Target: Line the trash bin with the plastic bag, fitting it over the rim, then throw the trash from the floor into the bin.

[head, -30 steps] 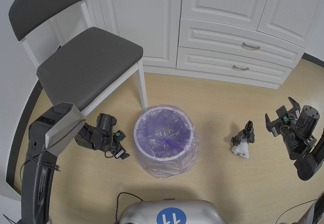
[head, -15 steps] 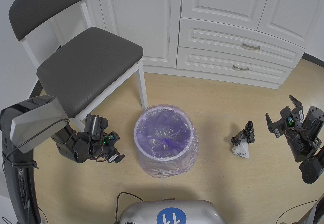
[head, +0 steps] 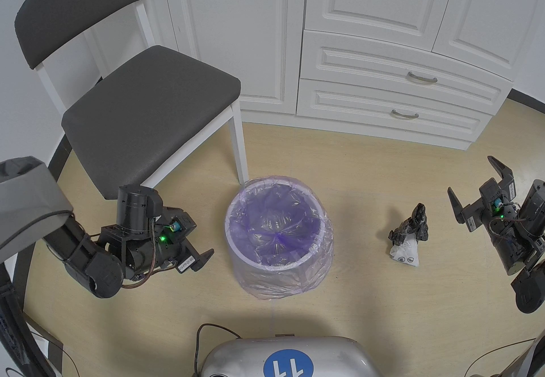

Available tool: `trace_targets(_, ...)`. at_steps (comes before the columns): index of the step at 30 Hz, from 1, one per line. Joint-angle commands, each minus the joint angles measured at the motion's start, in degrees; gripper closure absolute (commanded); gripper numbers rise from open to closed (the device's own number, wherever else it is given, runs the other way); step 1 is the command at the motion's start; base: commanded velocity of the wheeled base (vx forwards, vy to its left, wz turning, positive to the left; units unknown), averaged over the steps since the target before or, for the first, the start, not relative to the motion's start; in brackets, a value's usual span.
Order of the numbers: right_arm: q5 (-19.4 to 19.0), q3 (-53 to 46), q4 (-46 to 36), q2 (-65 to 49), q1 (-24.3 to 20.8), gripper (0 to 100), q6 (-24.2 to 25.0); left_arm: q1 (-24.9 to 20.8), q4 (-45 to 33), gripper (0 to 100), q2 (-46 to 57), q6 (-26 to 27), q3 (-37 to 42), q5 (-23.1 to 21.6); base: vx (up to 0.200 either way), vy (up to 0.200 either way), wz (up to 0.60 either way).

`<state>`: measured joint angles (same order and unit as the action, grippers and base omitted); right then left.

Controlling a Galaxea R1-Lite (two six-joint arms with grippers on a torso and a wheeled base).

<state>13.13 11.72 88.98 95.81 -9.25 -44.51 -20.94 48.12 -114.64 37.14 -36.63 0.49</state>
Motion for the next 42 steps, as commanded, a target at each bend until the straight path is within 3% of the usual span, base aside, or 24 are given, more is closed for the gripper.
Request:
trace_targets(1,1.6,0.9,0.6,-1.0,-0.8,0,0.3,-4.1,0.5,0,10.7,-4.4,2.4,-0.6,0.0,0.0,0.0)
trace_targets(5,2.5,2.1,-2.2,-2.8,-2.2,0,1.9,-7.8,0.8,0,16.1,-12.3,2.2,-1.3,0.0,0.0,0.0)
trace_targets(9,2.5,5.6,-15.4,-9.8,-4.9,0,7.5,-11.0,1.0,0,20.2,-18.9,1.5,-0.7,0.0,0.0,0.0)
trace_targets(11,2.5,8.3,-24.3,-13.9,-6.3,0,11.4,-11.4,1.7,0,22.6,-21.0,2.2,-0.8,0.0,0.0,0.0)
trace_targets(17,2.0,26.2,-69.9,-27.3,-9.0,0,29.8,-12.3,8.9,0,31.0,-21.5,10.5,-1.5,0.0,0.0,0.0)
trace_targets(21,1.8,36.1,-86.9,-28.5,-9.3,0,39.8,-12.5,15.3,0,32.6,-21.9,14.3,-3.7,0.0,0.0,0.0)
trace_targets(25,1.8,37.6,-89.3,-27.5,-8.7,0,43.2,-10.9,13.8,0,31.8,-22.9,13.1,0.4,0.0,0.0,0.0)
trace_targets(26,2.2,37.7,-89.5,-26.4,-8.1,0,43.8,-10.0,11.9,0,31.4,-25.1,11.7,3.7,0.0,0.0,0.0)
trace_targets(28,2.3,37.9,-89.5,-25.8,-7.6,0,43.9,-9.9,10.3,0,31.2,-26.6,10.4,5.3,0.0,0.0,0.0)
trace_targets(29,2.2,38.9,-89.9,-24.7,-5.1,0,43.8,-10.0,4.9,0,31.8,-30.9,7.1,7.6,0.0,0.0,0.0)
trace_targets(36,1.7,50.2,-95.2,-15.1,0.3,0,45.5,-9.6,-14.5,0,34.4,-46.3,-5.8,8.3,0.0,0.0,0.0)
trace_targets(39,1.6,52.8,-95.7,-10.1,1.6,0,50.6,-8.8,-16.3,0,36.1,-51.5,-6.1,8.2,0.0,0.0,0.0)
trace_targets(42,0.6,53.1,-95.1,-5.3,3.5,0,52.9,-7.8,-15.3,0,35.9,-51.9,-4.4,8.2,0.0,0.0,0.0)
